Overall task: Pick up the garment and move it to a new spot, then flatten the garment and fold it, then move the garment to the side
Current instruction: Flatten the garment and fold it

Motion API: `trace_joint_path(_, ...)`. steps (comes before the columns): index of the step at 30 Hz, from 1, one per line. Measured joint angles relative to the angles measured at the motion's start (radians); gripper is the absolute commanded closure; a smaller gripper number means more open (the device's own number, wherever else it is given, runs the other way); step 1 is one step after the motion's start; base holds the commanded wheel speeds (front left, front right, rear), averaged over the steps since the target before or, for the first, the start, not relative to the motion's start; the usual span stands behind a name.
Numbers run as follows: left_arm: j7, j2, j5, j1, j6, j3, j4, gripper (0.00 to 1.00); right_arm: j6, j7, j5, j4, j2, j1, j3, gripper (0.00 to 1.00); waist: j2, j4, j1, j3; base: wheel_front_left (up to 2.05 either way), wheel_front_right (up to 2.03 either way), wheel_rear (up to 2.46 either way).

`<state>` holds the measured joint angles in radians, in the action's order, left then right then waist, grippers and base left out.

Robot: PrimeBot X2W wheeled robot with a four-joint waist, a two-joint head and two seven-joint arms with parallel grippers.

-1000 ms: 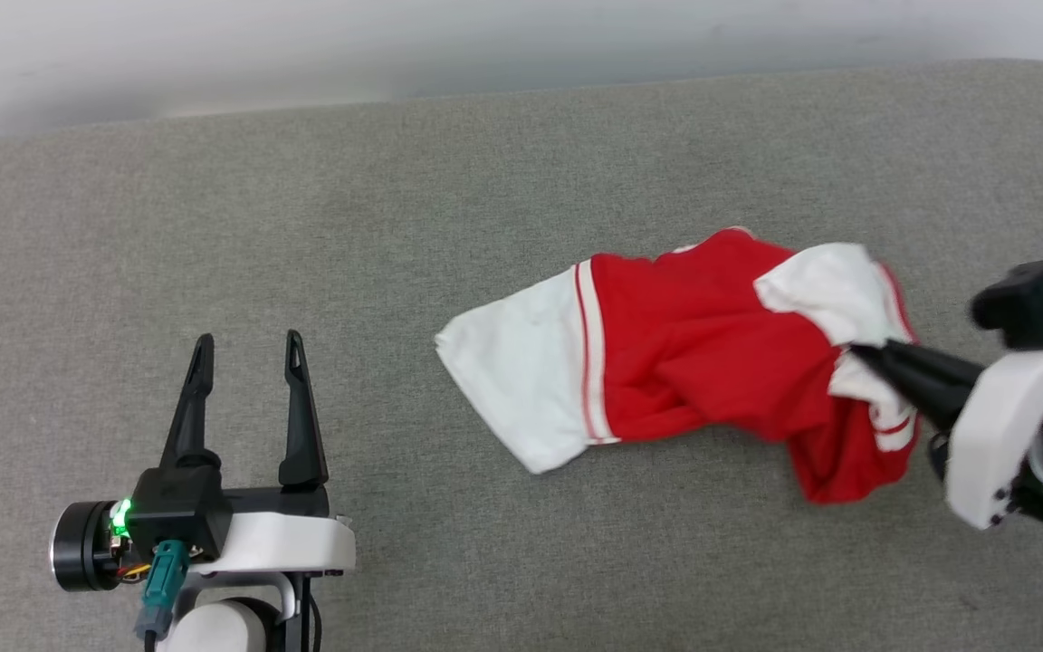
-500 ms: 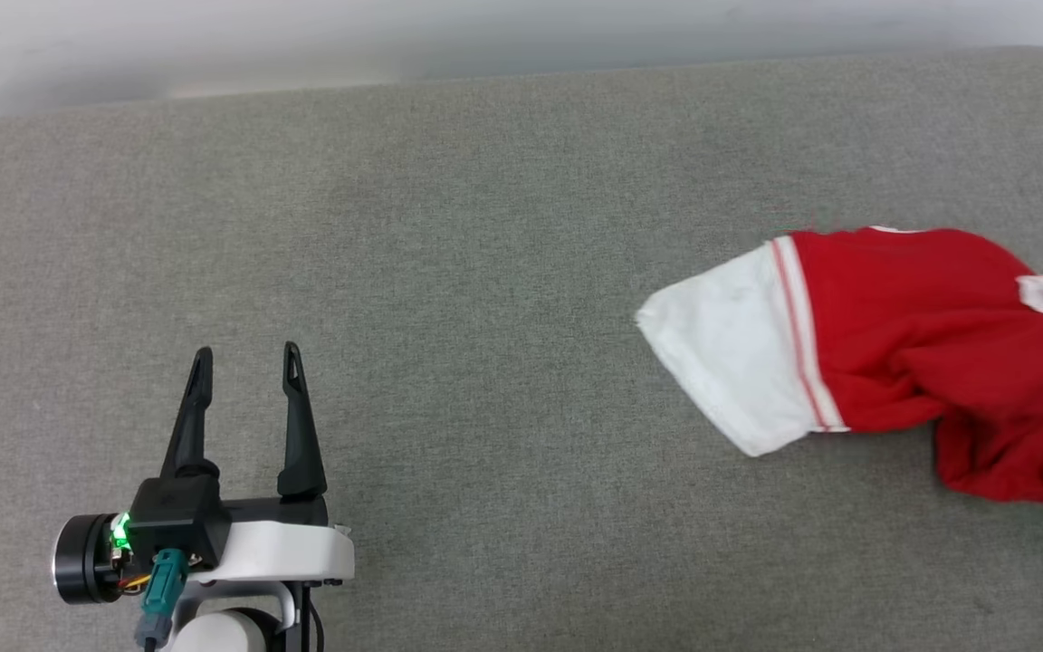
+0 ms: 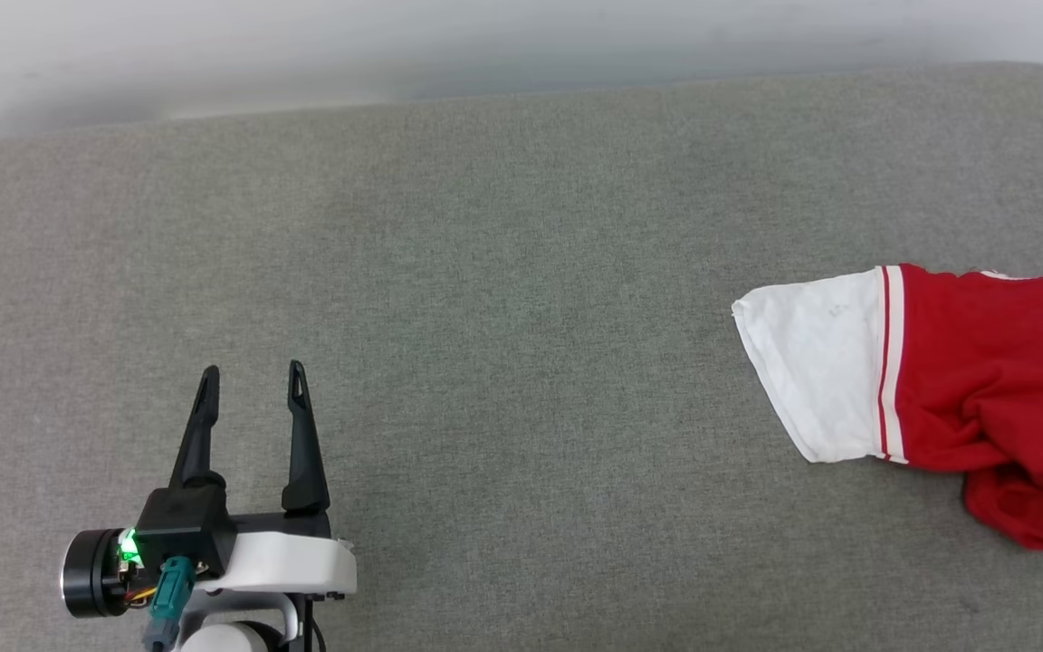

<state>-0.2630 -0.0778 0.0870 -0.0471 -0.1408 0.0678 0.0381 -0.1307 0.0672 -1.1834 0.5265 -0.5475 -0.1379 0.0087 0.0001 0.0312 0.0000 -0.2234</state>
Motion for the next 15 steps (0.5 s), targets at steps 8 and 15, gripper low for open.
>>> trace_joint_path(8,0.000,0.008,-0.005,0.028,0.008,-0.011,-0.009,0.00,0.000,0.118,0.205,-0.086,-0.098,0.018,-0.039,0.00,0.0000,0.003,0.0000,0.047,0.00,0.00,0.00)
trace_joint_path(15,0.000,0.013,-0.013,0.043,0.010,-0.017,-0.005,0.00,0.000,0.033,0.477,-0.339,-0.130,-0.037,-0.100,0.00,0.0000,0.006,0.0000,0.061,0.00,0.00,0.00)
